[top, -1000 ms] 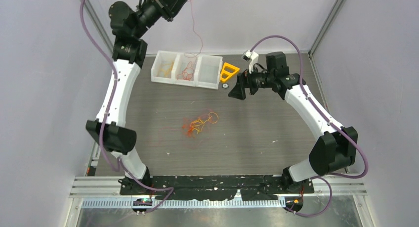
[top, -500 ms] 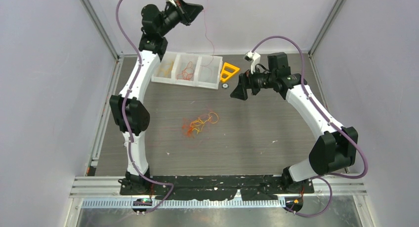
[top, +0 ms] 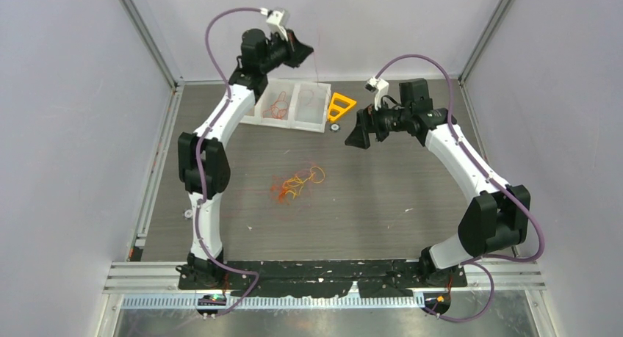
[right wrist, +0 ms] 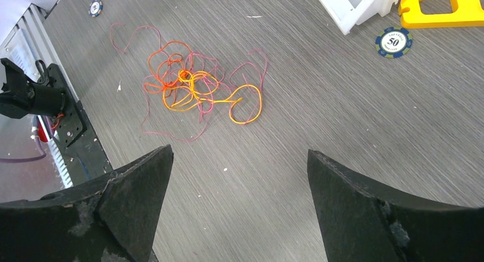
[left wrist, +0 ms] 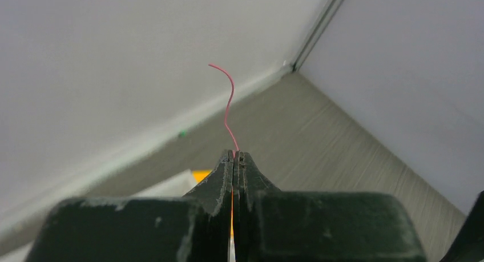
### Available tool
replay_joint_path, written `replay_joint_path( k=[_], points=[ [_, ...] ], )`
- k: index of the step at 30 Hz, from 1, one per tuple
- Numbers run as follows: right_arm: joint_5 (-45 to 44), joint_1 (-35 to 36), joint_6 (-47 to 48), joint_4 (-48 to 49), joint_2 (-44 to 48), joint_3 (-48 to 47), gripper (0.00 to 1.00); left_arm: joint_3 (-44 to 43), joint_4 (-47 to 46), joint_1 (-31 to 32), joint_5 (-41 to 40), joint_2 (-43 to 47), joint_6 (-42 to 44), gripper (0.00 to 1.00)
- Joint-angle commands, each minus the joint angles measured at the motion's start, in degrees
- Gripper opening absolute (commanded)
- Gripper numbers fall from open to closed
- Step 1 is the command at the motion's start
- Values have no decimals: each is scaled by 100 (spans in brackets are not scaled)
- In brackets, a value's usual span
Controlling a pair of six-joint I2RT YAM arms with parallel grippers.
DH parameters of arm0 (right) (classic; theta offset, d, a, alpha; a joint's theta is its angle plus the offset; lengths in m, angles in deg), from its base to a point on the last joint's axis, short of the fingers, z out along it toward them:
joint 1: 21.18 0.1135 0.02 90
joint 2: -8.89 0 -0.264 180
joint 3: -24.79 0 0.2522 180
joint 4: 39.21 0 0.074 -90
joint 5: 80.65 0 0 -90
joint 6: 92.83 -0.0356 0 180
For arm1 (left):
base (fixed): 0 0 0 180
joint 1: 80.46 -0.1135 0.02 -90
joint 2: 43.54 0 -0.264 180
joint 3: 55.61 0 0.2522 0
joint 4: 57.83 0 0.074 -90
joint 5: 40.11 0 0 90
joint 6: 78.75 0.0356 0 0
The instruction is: Untangle the cables
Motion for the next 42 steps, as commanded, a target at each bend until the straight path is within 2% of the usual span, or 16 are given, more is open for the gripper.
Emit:
replay_joint_path(
  k=[1,9,14,19,23,30,36,42],
  points=[
    [-9,-77,111,31,119,37,93,549,767,11,-494,78,489,0],
    [10,-159,177,-27,105,115,94,464,1548,83,-2108,-107,1863,0],
    [19,-170,169,-24,48,116,94,220,1874,377,-2318,-313,3181,0],
    [27,-178,142,-24,-10,127,93,442,1493,735,-2708,-468,4442,0],
    [-7,-199,188,-56,6,169,93,475,1465,817,-2427,-619,5079,0],
    [-32,-278,294,-180,-6,185,94,-610,3164,805,-1712,-1207,5777,0],
    [-17,-286,291,-198,-46,175,94,-835,3395,798,-1831,-1531,6076,0],
    [-18,-293,266,-220,-98,158,93,-1696,3604,824,-2226,-2084,6307,0]
  ],
)
